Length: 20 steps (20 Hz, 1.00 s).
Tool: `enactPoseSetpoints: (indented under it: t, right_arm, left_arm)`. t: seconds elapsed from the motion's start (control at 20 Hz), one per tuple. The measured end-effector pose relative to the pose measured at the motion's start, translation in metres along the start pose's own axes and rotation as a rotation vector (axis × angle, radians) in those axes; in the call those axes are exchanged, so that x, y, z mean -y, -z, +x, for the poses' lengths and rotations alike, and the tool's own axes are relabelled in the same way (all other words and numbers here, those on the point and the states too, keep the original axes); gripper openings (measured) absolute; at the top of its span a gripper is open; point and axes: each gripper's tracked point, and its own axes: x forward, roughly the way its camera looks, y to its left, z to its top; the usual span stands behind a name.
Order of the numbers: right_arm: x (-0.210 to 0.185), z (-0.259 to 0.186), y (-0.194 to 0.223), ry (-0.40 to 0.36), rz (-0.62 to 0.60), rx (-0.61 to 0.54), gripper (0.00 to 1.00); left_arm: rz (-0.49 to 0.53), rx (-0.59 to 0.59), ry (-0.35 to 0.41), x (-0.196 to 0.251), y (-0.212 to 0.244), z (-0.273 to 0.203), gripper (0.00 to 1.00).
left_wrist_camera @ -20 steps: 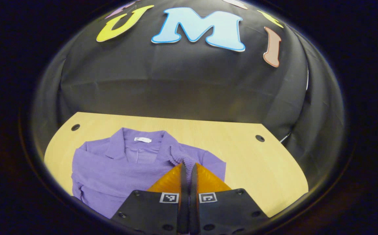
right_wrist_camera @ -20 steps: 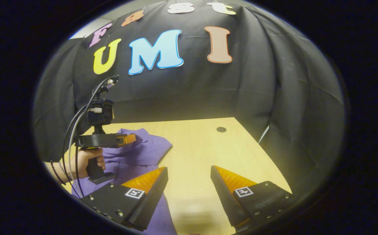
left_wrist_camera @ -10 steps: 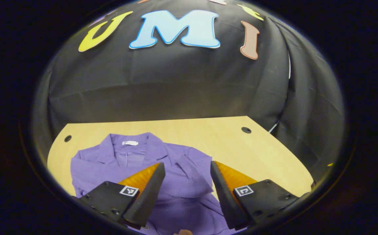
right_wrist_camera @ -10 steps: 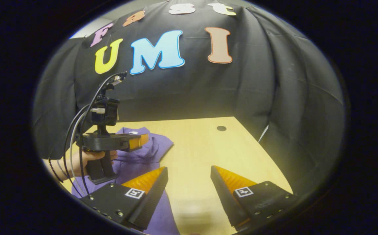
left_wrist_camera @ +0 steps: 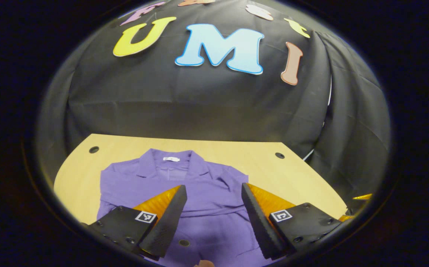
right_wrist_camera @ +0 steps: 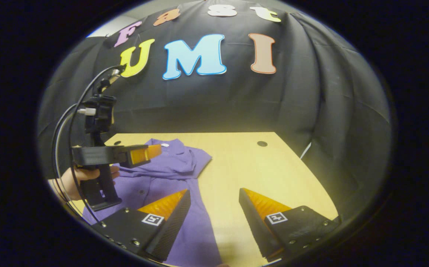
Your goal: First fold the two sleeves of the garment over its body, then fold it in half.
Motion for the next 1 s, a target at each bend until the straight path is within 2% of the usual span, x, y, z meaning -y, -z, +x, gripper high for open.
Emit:
enactPoseSetpoints:
  t: [0.2, 0.3, 0.4, 0.6, 0.65, 0.7, 1.0]
  right_arm:
    - [-0.016, -0.011, 0.021, 0.027, -0.001, -0.019, 0.85]
    - [-0.025, -0.018, 0.03, 0.023, 0.021, -0.017, 0.91]
    - [-0.03, -0.024, 0.043, 0.043, 0.018, -0.035, 0.91]
    - [-0.039, -0.036, 0.073, 0.059, 0.004, -0.09, 0.91]
    - [-0.04, -0.038, 0.08, 0.064, 0.0, -0.108, 0.91]
    - [-0.042, -0.041, 0.089, 0.069, -0.006, -0.127, 0.91]
    - [-0.04, -0.054, 0.128, 0.1, -0.032, -0.202, 0.91]
  left_arm:
    - [0.026, -0.018, -0.044, -0.049, 0.027, -0.054, 0.96]
    - [0.042, -0.02, -0.062, -0.071, 0.041, -0.082, 0.94]
    - [0.048, -0.037, -0.08, -0.091, 0.059, -0.11, 0.95]
    - [0.044, -0.07, -0.092, -0.116, 0.089, -0.16, 0.94]
    - [0.044, -0.077, -0.092, -0.121, 0.098, -0.169, 0.98]
    - [0.045, -0.083, -0.097, -0.128, 0.105, -0.18, 0.95]
    - [0.027, -0.132, -0.119, -0.168, 0.161, -0.246, 0.95]
